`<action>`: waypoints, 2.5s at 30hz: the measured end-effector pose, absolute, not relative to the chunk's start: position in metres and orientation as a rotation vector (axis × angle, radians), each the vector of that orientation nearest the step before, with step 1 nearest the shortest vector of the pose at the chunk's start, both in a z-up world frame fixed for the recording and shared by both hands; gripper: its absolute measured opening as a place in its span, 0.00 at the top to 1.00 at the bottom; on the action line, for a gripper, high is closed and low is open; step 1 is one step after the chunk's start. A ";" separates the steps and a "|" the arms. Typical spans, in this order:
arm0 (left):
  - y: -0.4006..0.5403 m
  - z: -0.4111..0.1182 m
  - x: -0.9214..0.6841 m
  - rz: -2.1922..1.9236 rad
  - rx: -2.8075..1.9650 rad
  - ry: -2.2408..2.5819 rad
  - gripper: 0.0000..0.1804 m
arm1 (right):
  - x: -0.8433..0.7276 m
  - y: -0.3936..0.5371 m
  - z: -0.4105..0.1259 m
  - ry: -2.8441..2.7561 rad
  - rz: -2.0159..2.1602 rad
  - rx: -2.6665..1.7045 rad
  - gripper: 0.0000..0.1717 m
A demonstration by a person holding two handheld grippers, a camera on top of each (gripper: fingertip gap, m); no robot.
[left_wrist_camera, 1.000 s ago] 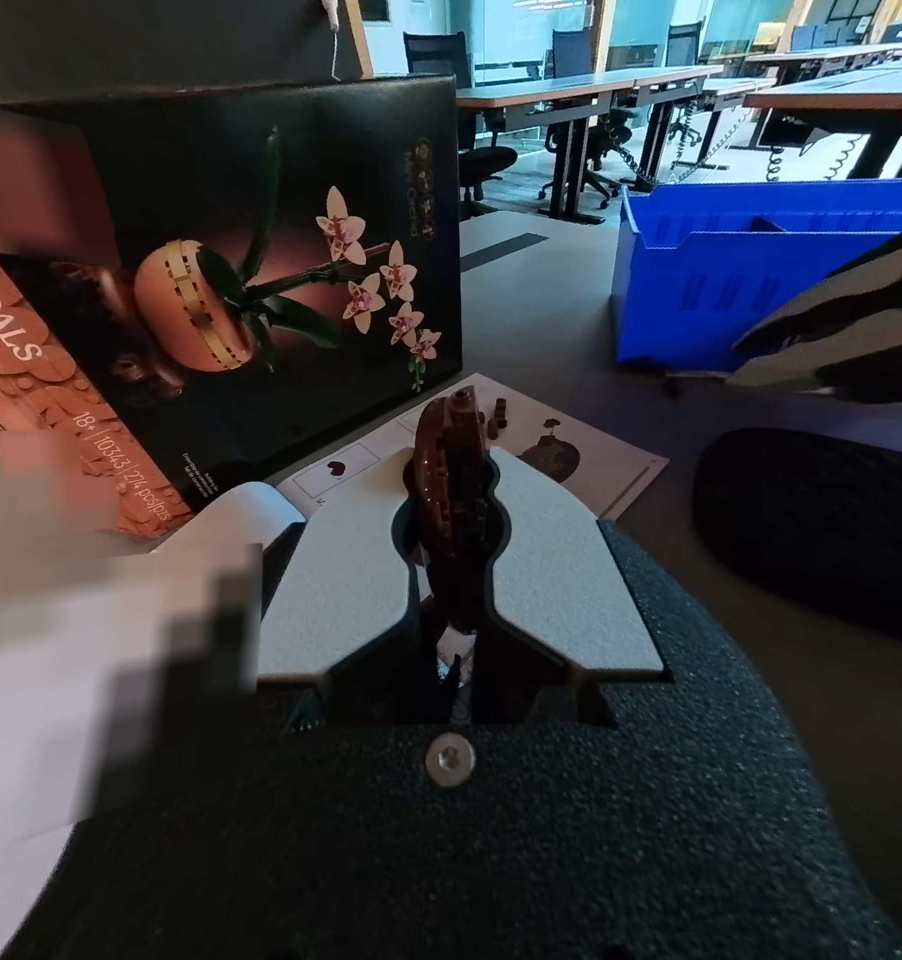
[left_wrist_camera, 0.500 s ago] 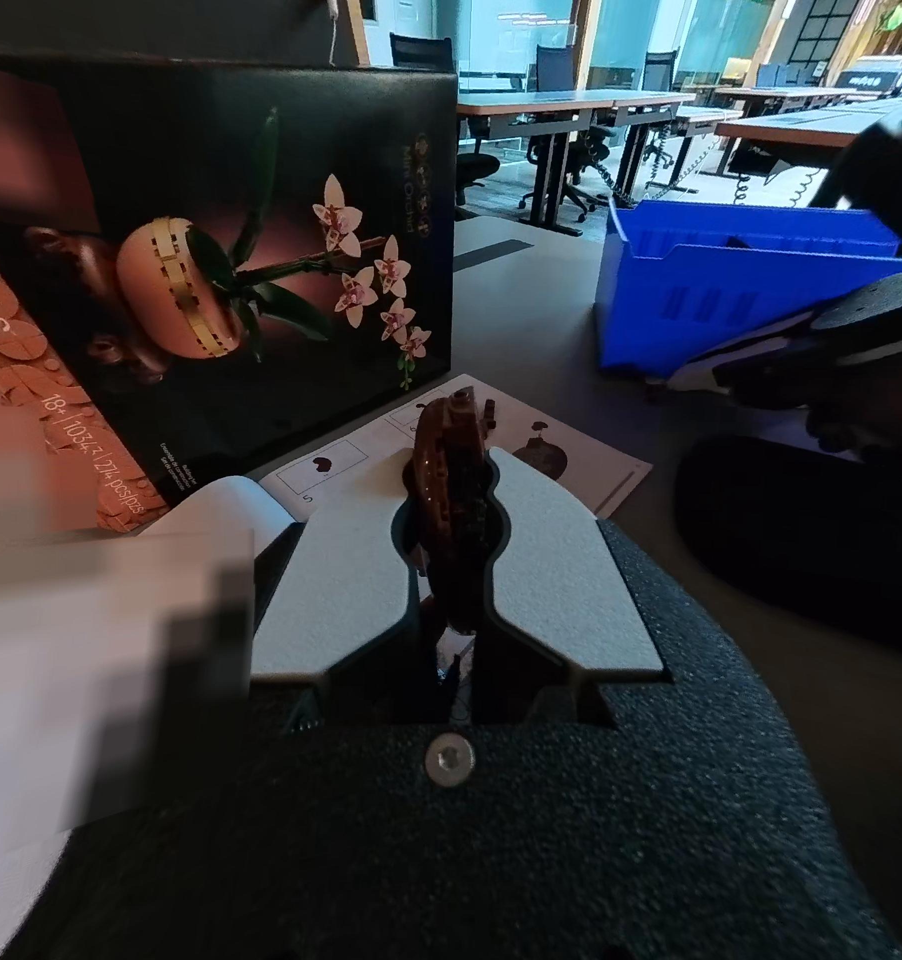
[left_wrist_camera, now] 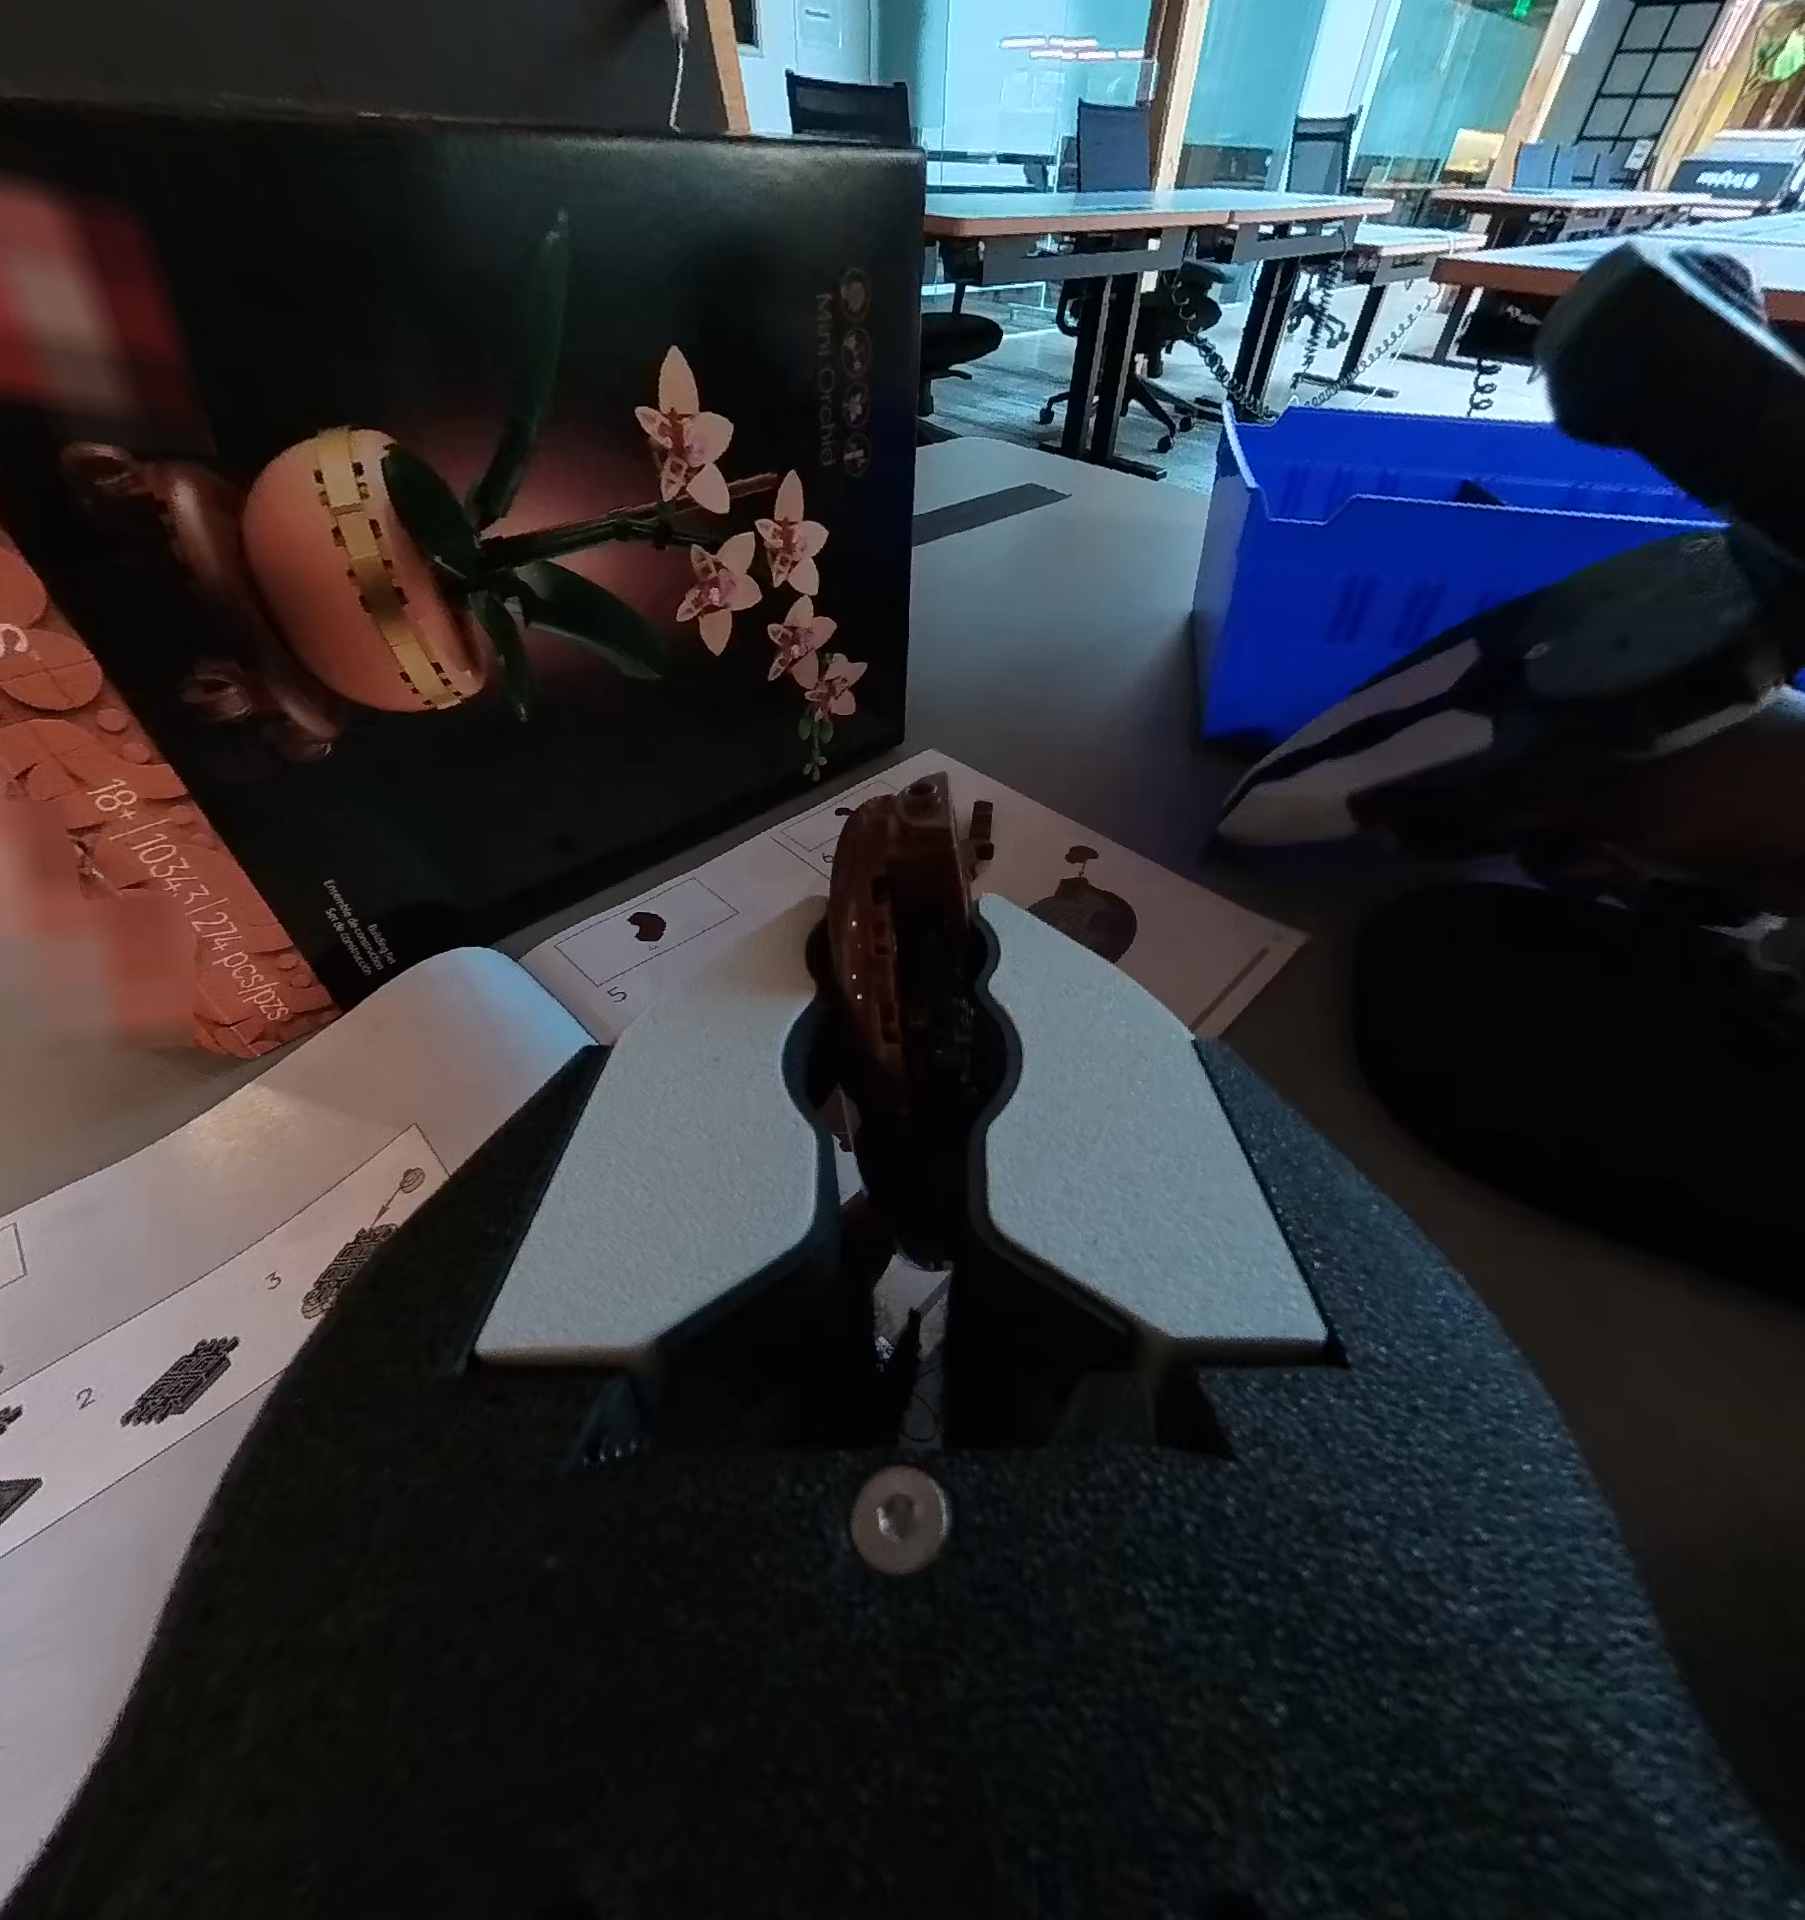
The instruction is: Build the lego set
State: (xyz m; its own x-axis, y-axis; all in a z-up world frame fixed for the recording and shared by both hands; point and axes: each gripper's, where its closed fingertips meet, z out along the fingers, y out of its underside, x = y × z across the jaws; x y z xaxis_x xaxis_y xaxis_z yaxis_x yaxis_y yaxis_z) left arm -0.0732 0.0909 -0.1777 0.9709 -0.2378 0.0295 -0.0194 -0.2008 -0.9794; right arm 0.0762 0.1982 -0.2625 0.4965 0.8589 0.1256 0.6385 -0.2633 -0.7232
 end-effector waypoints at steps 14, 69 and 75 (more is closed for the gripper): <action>0.091 -0.178 -0.074 -0.208 -1.766 0.184 0.88 | 0.065 0.175 -0.255 -1.502 0.456 -1.819 0.92; 0.090 -0.178 -0.059 -0.159 -1.746 0.281 0.88 | 0.147 0.069 -0.247 -1.854 0.033 -1.361 0.97; 0.089 -0.176 -0.061 -0.168 -1.738 0.265 0.88 | 0.144 0.078 -0.246 -1.835 0.067 -1.401 0.97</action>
State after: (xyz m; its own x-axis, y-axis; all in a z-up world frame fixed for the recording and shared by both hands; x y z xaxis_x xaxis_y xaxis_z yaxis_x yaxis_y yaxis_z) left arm -0.0610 0.0895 -0.1762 0.9623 -0.2697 -0.0359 -0.0835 -0.1672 -0.9824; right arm 0.1441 0.0784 -0.2462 -0.0578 0.8280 0.5578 0.7850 0.3829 -0.4871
